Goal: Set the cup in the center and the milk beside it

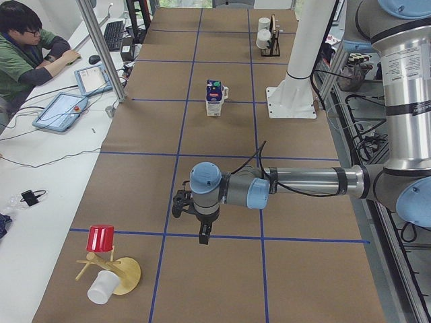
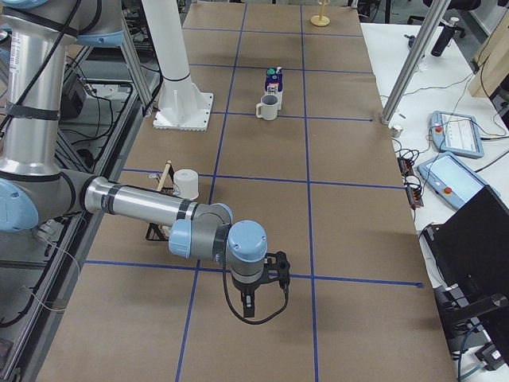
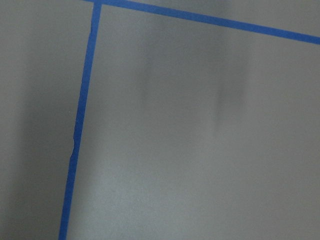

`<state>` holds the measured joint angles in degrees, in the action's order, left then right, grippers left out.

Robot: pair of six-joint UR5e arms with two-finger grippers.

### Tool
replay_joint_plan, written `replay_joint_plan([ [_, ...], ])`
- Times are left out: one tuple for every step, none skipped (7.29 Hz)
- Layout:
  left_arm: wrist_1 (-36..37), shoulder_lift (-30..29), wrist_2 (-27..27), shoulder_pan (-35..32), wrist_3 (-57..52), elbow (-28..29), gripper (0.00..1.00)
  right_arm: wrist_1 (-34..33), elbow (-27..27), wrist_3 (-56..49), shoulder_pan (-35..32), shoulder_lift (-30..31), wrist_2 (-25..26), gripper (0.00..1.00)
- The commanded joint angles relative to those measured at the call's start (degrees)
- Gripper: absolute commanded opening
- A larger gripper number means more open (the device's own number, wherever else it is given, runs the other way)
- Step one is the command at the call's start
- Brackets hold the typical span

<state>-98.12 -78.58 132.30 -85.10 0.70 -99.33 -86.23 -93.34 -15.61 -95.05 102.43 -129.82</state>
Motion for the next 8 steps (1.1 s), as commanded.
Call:
replay_joint_plan([
  [0.0, 0.0, 0.1, 0.0, 0.0, 0.1, 1.0, 0.0, -0.2, -0.4, 0.0, 0.4, -0.1, 1.0],
  [0.0, 0.0, 0.1, 0.0, 0.0, 0.0, 1.0, 0.1, -0.4, -0.3, 0.0, 0.3, 0.3, 1.0],
  [0.0, 0.2, 0.0, -0.1, 0.0, 0.0, 1.0, 0.0, -0.4, -0.1, -0.1, 0.1, 0.5, 1.0],
  [0.0, 0.5, 0.1, -0.1, 0.1, -0.2, 1.0, 0.0, -0.8, 0.3, -0.1, -0.1, 0.6, 1.0],
  [0.0, 0.7, 0.0, 0.0, 0.1, -0.2, 1.0, 0.0, -1.8, 0.7, -0.1, -0.1, 0.7, 1.0],
  [0.0, 0.7, 0.1, 0.0, 0.1, -0.2, 1.0, -0.1, -2.1, 0.7, -0.1, 0.1, 0.6, 1.0],
  [0.0, 0.7, 0.0, 0.0, 0.1, -0.2, 1.0, -0.1, -2.5, 0.7, -0.1, 0.1, 0.7, 1.0],
  [0.0, 0.7, 0.0, -0.1, 0.1, -0.2, 1.0, 0.0, -2.6, 0.7, -0.1, 0.0, 0.6, 1.0],
])
